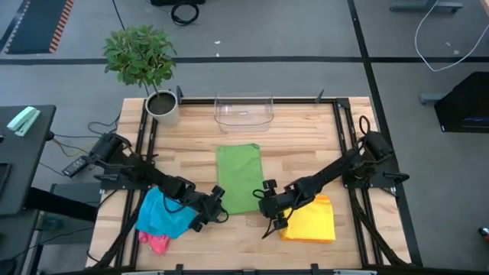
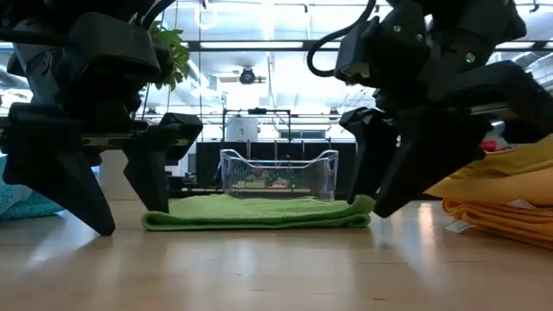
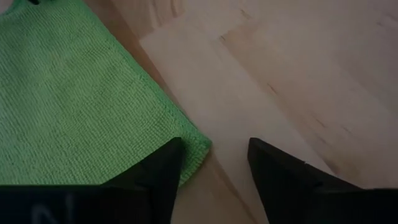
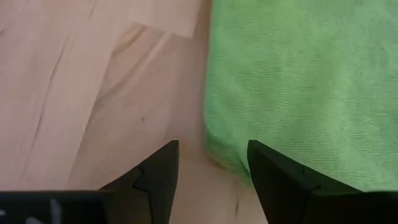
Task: Fold microfiber towels
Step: Fold the green towel on the table
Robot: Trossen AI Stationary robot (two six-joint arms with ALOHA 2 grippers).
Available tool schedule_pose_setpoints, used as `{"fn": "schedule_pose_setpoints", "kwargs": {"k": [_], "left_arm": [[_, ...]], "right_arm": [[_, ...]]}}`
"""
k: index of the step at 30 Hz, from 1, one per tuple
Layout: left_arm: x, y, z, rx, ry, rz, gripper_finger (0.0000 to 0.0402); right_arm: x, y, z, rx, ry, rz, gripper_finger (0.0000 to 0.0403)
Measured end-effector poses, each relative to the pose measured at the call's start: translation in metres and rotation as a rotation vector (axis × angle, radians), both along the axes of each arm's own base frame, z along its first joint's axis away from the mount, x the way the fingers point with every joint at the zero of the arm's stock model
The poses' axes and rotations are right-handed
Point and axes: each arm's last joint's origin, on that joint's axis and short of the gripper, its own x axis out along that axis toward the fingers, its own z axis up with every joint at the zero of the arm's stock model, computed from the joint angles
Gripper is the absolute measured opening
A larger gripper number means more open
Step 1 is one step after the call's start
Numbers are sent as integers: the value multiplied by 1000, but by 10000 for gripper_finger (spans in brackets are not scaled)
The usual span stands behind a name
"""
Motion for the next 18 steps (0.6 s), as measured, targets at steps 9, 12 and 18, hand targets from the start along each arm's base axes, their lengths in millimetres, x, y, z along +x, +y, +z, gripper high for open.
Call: {"fn": "schedule_pose_setpoints", "kwargs": {"k": [9,12,18], "left_arm": [[4,11,-2,-39,29,87,127],[4,13,-2,-48,36,121,107],[2,14,-4,-38,64,138,55]], "right_arm": [[10,-7,-14,54,14,2,169],[9,-2,-20,44,23,10,159],[7,0,-15,10,4,0,144]]}}
